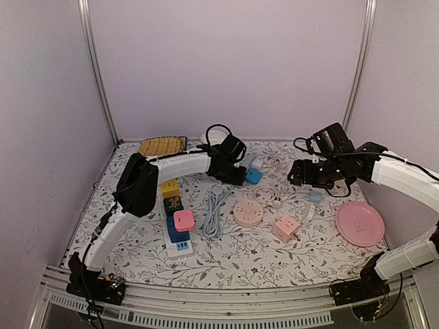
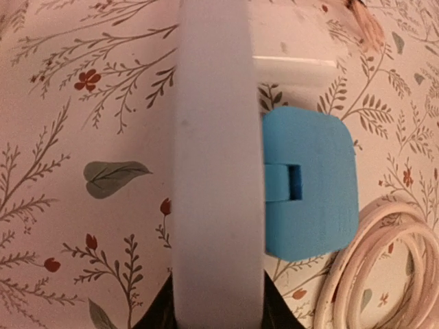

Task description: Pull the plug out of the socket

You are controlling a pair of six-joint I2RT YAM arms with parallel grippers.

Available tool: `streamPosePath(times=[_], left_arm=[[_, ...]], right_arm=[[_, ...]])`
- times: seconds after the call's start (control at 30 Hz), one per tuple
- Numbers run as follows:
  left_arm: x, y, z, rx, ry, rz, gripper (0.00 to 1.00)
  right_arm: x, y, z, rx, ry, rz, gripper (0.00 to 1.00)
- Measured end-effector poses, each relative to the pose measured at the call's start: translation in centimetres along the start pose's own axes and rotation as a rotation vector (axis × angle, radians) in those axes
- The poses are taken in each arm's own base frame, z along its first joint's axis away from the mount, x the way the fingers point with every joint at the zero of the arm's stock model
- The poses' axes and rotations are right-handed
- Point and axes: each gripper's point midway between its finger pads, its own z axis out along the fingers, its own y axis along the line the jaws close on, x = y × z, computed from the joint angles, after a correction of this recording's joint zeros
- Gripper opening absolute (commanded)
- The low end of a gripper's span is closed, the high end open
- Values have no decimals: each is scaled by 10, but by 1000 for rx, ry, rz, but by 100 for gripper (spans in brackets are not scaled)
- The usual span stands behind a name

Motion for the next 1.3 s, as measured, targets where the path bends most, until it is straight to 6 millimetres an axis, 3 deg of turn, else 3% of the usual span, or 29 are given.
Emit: streamPosePath(times=[0.13, 0.33, 0.47, 0.67, 0.93, 1.13, 1.3], left_arm=[[-1, -2, 0, 17, 0, -8, 0], [1, -5, -2, 38, 9, -26, 0], [8, -10, -14, 56, 30, -31, 0], [11, -24, -58, 92, 21, -46, 0], [4, -65, -131, 215, -81, -75, 0], [19, -86, -149, 296, -93, -119, 0], [39, -97, -153, 302, -73, -125, 0]], right_arm=[[1, -1, -7, -6, -7, 5, 84], [3, 2, -7, -48, 15, 27, 84], [-5, 7, -4, -119, 20, 68, 85], [-14, 18, 9, -239, 41, 122, 84], [-1, 33, 37, -392, 135, 183, 84], [3, 39, 41, -484, 150, 215, 83], [-9, 44, 37, -524, 115, 230, 83]])
